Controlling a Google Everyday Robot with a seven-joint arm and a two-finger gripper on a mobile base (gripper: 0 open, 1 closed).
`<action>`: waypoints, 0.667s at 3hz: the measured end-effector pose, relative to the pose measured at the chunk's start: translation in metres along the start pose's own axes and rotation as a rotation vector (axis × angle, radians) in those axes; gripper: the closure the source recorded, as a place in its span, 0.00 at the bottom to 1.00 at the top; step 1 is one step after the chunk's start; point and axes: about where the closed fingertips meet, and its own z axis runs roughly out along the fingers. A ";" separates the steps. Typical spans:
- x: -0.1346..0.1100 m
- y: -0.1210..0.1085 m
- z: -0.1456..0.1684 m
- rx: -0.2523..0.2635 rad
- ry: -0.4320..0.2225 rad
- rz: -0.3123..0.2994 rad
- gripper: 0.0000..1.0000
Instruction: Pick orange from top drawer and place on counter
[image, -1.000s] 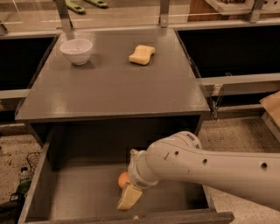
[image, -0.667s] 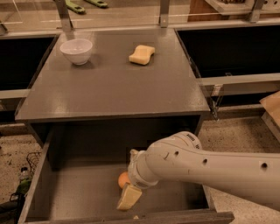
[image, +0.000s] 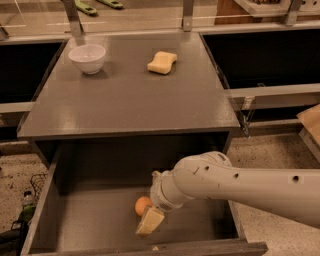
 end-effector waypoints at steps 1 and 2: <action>0.000 0.000 0.000 0.000 0.000 0.000 0.00; 0.006 0.004 0.014 -0.042 0.007 0.014 0.00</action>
Offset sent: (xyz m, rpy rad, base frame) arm -0.0029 0.0053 -0.0231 0.0080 0.0684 0.0080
